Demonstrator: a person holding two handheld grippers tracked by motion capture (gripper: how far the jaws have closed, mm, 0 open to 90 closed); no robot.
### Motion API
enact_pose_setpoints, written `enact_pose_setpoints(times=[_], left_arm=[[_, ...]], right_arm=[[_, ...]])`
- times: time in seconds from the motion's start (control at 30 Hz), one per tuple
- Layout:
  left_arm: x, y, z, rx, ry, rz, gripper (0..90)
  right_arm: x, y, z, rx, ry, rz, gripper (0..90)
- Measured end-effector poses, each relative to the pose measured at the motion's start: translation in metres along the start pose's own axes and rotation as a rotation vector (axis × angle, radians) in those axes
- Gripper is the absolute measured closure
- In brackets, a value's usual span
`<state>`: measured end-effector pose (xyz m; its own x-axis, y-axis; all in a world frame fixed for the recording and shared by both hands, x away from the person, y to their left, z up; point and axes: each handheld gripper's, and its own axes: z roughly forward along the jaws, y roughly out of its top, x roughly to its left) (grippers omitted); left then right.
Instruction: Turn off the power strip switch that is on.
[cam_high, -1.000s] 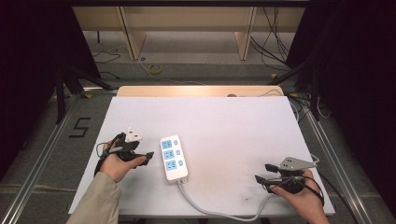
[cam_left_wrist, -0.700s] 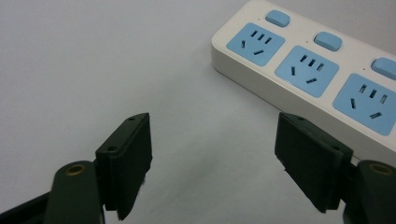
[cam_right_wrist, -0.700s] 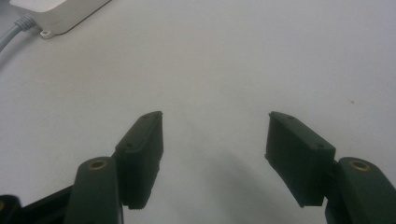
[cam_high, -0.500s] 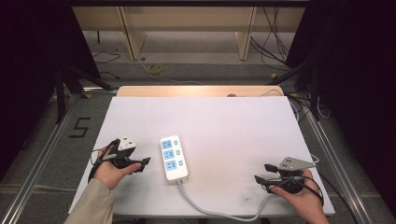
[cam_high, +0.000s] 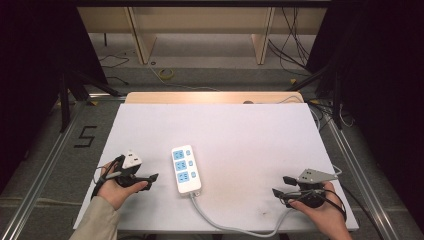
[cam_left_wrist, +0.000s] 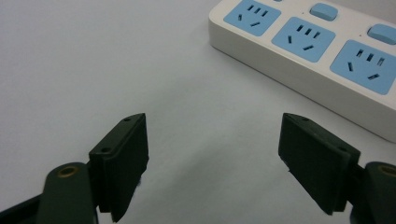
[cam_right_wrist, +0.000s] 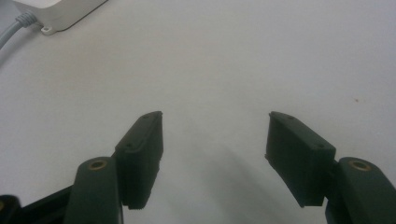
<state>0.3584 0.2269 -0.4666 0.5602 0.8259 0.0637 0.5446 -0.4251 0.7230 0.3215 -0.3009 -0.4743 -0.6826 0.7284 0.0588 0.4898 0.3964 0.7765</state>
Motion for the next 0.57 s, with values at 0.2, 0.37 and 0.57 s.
enact_pose_setpoints(times=[0.2, 0.37, 0.57], left_arm=[[0.0, -0.0073, 0.0009, 0.006, 0.014, -0.001, 24.1], [-0.0007, -0.0074, 0.0029, 0.008, 0.019, 0.001, 24.0], [-0.0001, -0.008, 0.0068, 0.013, 0.021, -0.007, 23.9]], right_arm=[[0.0014, -0.0005, 0.0009, 0.002, 0.006, -0.002, 37.3], [0.0018, -0.0009, 0.0012, 0.003, 0.008, -0.007, 37.3], [0.0017, -0.0014, 0.0011, 0.002, 0.01, -0.005, 37.3]])
